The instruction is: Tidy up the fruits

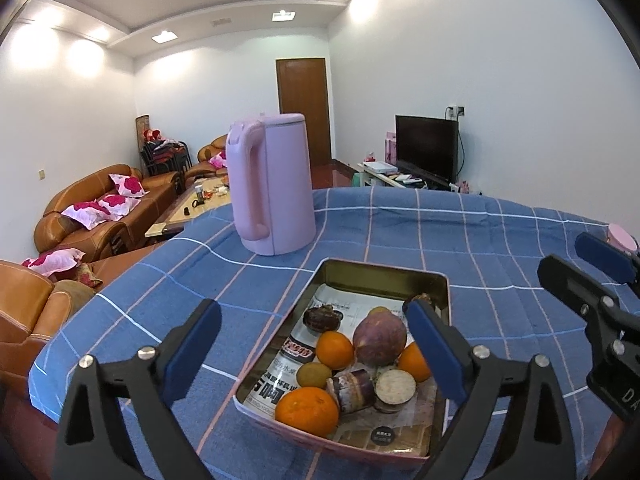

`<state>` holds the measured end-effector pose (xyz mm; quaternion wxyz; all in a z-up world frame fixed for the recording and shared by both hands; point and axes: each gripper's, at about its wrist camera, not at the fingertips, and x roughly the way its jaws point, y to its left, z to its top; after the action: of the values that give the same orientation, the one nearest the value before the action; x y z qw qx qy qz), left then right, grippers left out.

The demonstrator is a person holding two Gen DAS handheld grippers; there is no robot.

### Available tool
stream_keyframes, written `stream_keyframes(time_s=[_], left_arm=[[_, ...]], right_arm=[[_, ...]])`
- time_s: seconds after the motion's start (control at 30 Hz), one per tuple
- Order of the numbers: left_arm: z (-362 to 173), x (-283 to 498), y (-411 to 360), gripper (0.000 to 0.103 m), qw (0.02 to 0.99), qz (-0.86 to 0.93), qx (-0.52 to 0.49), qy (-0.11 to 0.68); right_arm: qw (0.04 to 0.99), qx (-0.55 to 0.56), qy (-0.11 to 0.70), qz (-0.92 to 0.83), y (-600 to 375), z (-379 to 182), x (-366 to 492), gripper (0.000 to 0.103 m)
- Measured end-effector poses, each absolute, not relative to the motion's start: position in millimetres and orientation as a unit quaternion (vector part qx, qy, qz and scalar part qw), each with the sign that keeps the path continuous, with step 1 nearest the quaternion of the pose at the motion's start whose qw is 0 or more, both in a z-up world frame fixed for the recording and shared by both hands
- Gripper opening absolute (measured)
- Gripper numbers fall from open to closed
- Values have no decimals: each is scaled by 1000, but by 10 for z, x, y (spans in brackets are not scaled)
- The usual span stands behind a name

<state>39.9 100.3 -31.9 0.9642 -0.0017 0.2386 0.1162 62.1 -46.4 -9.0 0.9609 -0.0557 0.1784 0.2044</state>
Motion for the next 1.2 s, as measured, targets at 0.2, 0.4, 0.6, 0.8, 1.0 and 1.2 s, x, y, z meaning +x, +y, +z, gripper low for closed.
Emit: stream_keyframes(time_s=[0.2, 0.4, 0.6, 0.8, 1.0, 1.2], left_arm=[[-283, 367, 987, 97, 966, 114, 1, 233], [-278, 353, 950, 98, 966, 114, 4, 231], [-282, 356, 933, 99, 966, 113, 6, 231], [-283, 356, 911, 99, 966, 111, 8, 231], [-252, 337, 889, 103, 968, 110, 10, 227], [-186, 278, 868, 103, 971, 103, 11, 215]], right_arm=[[962, -54, 175, 204, -470, -75, 584, 62], [963, -54, 171, 204, -474, -62, 559, 62], [964, -52, 169, 200, -502, -55, 544, 63], [965, -50, 167, 198, -528, -48, 530, 63], [966, -49, 163, 196, -563, -19, 498, 63], [968, -45, 157, 191, -622, 9, 468, 63]])
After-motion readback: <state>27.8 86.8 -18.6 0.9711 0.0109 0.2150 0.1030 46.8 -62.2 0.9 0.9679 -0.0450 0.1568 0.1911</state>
